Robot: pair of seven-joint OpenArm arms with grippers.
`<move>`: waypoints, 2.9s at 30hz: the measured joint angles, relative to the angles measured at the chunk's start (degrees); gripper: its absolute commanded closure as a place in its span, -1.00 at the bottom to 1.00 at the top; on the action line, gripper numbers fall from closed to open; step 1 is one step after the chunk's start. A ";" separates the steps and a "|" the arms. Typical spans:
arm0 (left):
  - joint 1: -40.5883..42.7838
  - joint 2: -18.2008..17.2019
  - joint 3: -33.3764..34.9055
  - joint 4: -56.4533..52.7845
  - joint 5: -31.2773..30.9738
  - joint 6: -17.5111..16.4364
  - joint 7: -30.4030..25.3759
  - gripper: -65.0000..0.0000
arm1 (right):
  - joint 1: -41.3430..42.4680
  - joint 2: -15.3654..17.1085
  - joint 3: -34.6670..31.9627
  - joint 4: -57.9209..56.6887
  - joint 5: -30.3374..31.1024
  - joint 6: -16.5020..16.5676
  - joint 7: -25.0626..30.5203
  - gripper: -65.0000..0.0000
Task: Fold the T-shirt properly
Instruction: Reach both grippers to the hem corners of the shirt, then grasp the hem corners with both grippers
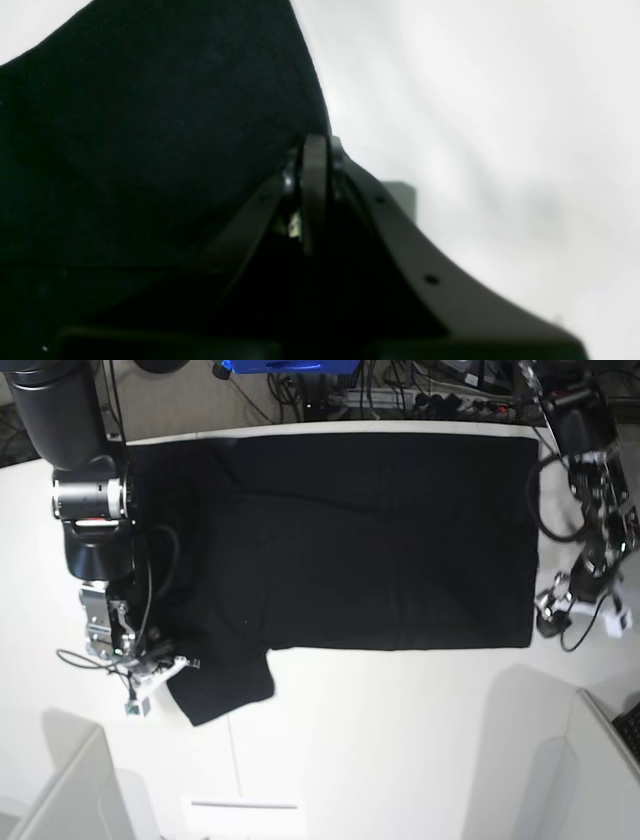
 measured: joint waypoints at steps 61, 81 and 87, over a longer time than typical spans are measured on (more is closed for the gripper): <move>-14.21 1.99 18.45 -18.51 8.46 -0.76 -6.16 1.00 | -0.24 0.04 0.28 0.02 0.44 0.17 0.22 1.00; -7.76 2.27 18.53 0.33 8.98 -0.13 -2.36 1.00 | -12.31 0.79 12.28 29.14 -0.28 0.15 -11.80 1.00; -3.78 2.36 18.53 5.99 9.14 -0.13 -0.44 1.00 | -17.46 1.14 12.33 36.13 -0.79 -0.04 -12.81 1.00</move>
